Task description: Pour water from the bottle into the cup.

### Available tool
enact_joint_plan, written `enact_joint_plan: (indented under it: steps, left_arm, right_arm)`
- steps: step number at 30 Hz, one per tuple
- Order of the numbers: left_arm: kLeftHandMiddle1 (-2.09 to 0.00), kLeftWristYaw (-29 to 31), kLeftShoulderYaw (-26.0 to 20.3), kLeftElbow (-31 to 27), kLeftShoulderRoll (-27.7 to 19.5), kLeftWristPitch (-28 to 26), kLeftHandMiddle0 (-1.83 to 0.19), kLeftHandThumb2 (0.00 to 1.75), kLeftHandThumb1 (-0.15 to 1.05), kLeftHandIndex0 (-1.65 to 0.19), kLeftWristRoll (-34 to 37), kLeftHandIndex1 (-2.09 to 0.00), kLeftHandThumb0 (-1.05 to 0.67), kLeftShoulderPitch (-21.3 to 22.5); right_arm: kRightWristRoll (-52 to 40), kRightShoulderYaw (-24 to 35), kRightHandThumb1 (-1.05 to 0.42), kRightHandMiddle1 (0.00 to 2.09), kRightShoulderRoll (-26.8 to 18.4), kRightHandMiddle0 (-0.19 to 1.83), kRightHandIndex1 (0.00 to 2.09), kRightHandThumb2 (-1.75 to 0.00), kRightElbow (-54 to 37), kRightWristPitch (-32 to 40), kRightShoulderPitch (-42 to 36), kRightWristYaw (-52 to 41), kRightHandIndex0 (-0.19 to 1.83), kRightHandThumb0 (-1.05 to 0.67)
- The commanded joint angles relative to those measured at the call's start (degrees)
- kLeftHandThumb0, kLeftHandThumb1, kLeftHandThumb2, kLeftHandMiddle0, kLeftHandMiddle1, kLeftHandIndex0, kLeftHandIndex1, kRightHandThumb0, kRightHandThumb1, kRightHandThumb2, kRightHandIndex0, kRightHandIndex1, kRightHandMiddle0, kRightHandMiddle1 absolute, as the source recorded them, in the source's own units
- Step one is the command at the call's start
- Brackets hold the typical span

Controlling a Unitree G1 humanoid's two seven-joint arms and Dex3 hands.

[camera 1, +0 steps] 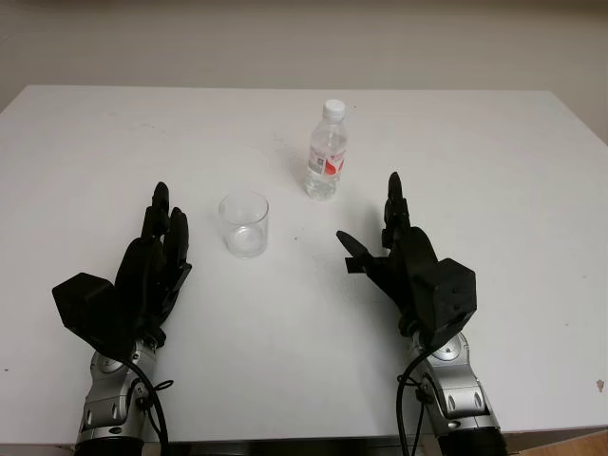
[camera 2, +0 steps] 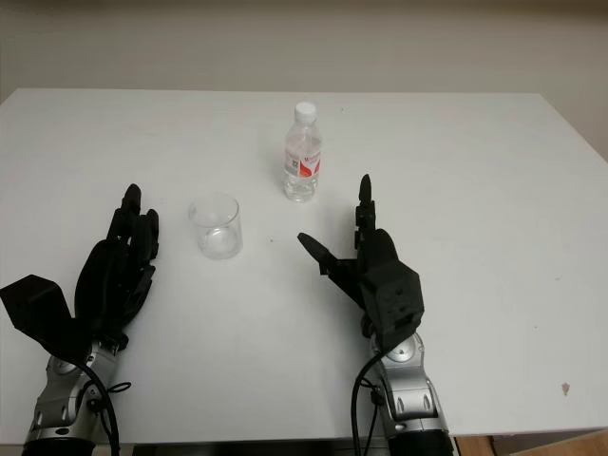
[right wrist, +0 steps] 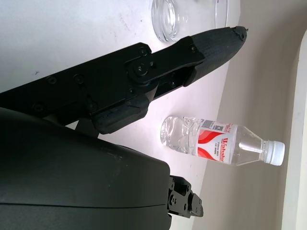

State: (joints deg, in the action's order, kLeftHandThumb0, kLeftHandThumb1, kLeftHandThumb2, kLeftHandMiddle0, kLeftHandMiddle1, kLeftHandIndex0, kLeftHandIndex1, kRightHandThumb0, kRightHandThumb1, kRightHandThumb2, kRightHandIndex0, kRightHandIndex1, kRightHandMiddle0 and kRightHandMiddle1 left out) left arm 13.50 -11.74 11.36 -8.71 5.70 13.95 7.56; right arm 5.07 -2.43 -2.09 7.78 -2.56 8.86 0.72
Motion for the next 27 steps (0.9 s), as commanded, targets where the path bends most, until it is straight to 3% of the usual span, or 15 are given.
enact_joint_plan:
  steps: [1, 13, 20, 27]
  left_arm:
    - [-0.05, 0.25, -0.04, 0.5, -0.15, 0.13, 0.18, 0.5, 1.05, 0.17, 0.13, -0.05, -0.78, 0.63]
    - [-0.05, -0.12, 0.15, 1.54, 0.66, -0.18, 0.17, 0.5, 1.05, 0.17, 0.39, -0.05, -0.77, 1.74]
    - [-0.05, 0.31, -0.07, 2.64, 0.68, 0.6, 0.18, 0.5, 1.05, 0.19, 0.39, -0.05, -0.77, 2.09]
    - [-0.05, -0.03, -0.07, 2.23, 0.58, 1.14, 0.18, 0.51, 1.05, 0.18, -0.13, -0.05, -0.77, 1.49]
  right_arm:
    - [-0.07, 0.0, -0.99, 0.0, 0.21, -0.19, 0.0, -0.05, -1.11, -0.04, 0.58, 0.1, -0.19, -0.97]
    - [-0.84, 1.09, -0.98, 0.0, -0.68, -0.19, 0.0, -0.05, 0.91, -1.23, 2.2, -0.9, -0.19, -0.96]
    - [0.94, 2.71, -0.98, 0.0, -2.77, -0.19, 0.0, -0.05, 8.94, -3.34, 12.84, 1.37, -0.19, -1.0]
    - [1.79, 3.88, -0.97, 0.0, -4.22, -0.19, 0.0, -0.05, 23.99, -5.29, 26.15, 3.75, -0.19, -0.99]
